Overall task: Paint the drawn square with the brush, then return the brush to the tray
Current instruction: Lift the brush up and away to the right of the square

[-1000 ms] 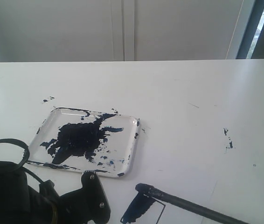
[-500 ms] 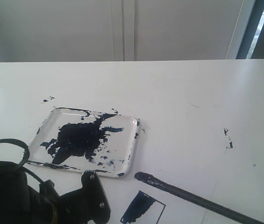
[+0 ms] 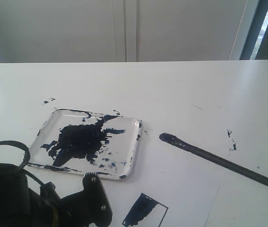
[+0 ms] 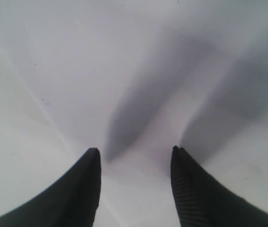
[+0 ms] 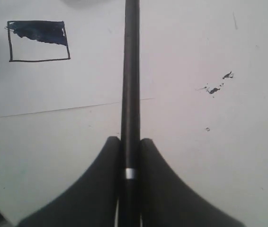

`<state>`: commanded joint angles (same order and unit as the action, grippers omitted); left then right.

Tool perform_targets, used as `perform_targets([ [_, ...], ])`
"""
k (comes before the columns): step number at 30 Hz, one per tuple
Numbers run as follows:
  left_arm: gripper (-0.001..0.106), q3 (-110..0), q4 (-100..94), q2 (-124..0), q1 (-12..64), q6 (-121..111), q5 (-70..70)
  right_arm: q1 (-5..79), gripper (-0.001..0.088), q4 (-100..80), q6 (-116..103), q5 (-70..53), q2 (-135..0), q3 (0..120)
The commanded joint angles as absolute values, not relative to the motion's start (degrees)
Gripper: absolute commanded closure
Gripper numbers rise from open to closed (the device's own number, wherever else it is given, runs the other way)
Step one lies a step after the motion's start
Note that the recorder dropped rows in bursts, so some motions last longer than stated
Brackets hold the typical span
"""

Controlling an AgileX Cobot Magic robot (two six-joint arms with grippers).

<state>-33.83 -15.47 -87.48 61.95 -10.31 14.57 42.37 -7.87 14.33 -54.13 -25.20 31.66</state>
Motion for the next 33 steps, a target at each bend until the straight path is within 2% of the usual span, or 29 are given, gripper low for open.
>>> perform_targets([
  [4, 0.054, -33.83, -15.47, -87.48, 61.94, -10.31, 14.44, 42.37, 0.0868, -14.67, 13.91, -52.45, -25.20, 29.60],
  [17, 0.054, -33.83, -15.47, -87.48, 61.94, -10.31, 14.32, 42.85, 0.0868, -16.83, 11.59, -49.83, -22.21, 24.89],
  [29, 0.054, -33.83, -15.47, -87.48, 61.94, -10.68, 14.45, 55.49, 0.0868, -20.91, 10.85, -49.17, -21.00, 23.77],
  [33, 0.054, -33.83, -15.47, -87.48, 61.94, -10.68, 14.45, 57.28, 0.0868, -23.97, 5.45, -49.29, -20.72, 22.62],
])
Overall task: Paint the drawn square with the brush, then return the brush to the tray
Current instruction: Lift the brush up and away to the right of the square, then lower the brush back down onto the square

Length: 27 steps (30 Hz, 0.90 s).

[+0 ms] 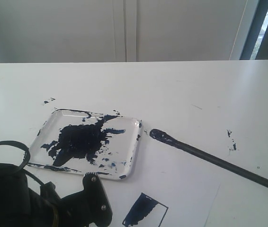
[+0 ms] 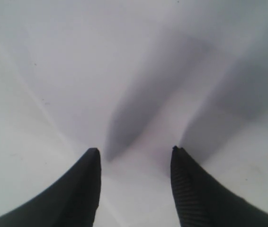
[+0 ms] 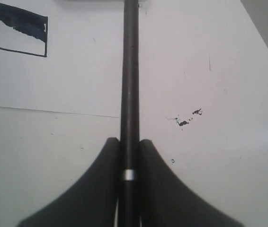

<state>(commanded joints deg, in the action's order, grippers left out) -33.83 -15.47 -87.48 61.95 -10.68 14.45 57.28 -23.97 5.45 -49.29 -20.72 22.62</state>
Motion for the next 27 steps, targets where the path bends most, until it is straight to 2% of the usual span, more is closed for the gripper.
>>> perform_targets([
  [9, 0.054, -33.83, -15.47, -87.39, 61.94, -10.57, 14.32, 57.28, 0.0868, -22.72, 1.46, -52.03, -18.62, 22.82],
  [14, 0.054, -33.83, -15.47, -87.39, 61.94, -10.57, 14.32, 57.28, 0.0868, -23.17, 1.15, -50.74, -18.62, 27.18],
  [19, 0.054, -33.83, -15.47, -87.39, 61.94, -10.57, 14.08, 57.28, 0.0868, -23.63, -3.75, -41.04, -19.28, 31.89],
  [27, 0.054, -33.83, -15.47, -87.39, 61.94, -10.57, 13.28, 57.28, 0.0868, -23.57, -7.84, -30.33, -25.58, 27.38],
])
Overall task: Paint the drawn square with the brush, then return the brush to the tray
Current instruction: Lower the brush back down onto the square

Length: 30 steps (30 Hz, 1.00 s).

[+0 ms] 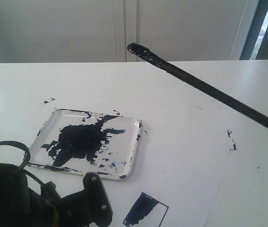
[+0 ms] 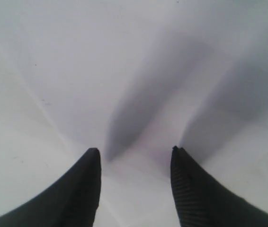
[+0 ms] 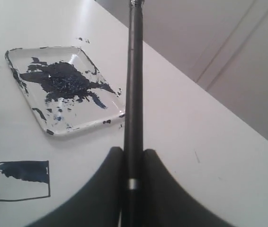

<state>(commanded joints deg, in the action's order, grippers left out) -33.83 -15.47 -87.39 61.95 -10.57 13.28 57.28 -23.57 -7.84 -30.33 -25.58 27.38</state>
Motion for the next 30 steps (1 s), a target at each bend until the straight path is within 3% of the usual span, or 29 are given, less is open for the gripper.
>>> perform_targets([
  [7, 0.054, -33.83, -15.58, -87.39, 61.94, -10.57, 13.28, 57.28, 0.0868, -23.71, -19.71, -21.03, -29.57, 20.11],
  [24, 0.054, -33.83, -16.74, -87.39, 61.94, -10.33, 11.49, 57.28, 0.0868, -19.59, -25.93, -27.90, -30.41, 18.66],
  [30, 0.054, -33.83, -16.97, -87.39, 61.94, -10.33, 11.60, 57.28, 0.0868, -18.77, -22.21, -36.16, -30.41, 25.85],
])
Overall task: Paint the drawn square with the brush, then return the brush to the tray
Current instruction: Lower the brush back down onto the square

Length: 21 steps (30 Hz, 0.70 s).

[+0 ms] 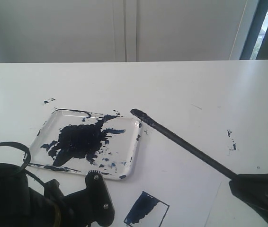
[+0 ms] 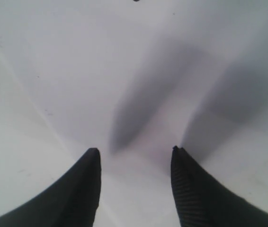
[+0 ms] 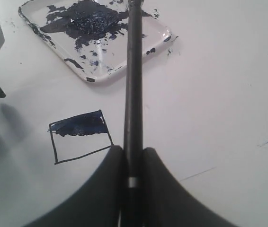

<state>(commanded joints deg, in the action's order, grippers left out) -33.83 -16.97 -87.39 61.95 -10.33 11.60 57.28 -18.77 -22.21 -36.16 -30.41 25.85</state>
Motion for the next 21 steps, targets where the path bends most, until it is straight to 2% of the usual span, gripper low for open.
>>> perform_targets([
  [7, 0.054, -33.83, -16.97, -87.39, 61.94, -10.33, 11.30, 57.28, 0.0868, -9.83, -14.66, -57.43, -30.41, 36.28],
  [13, 0.054, -33.83, -17.16, -87.39, 61.94, -10.33, 10.50, 57.28, 0.0868, -4.37, -12.00, -59.89, -30.41, 36.65],
  [19, 0.054, -33.83, -17.16, -87.39, 61.94, -10.33, 10.37, 57.28, 0.0868, -2.52, -8.77, -69.96, -30.41, 36.90],
  [21, 0.054, -33.83, -17.16, -87.39, 61.94, -10.33, 10.25, 57.28, 0.0868, -1.03, -6.87, -69.96, -30.41, 37.63],
])
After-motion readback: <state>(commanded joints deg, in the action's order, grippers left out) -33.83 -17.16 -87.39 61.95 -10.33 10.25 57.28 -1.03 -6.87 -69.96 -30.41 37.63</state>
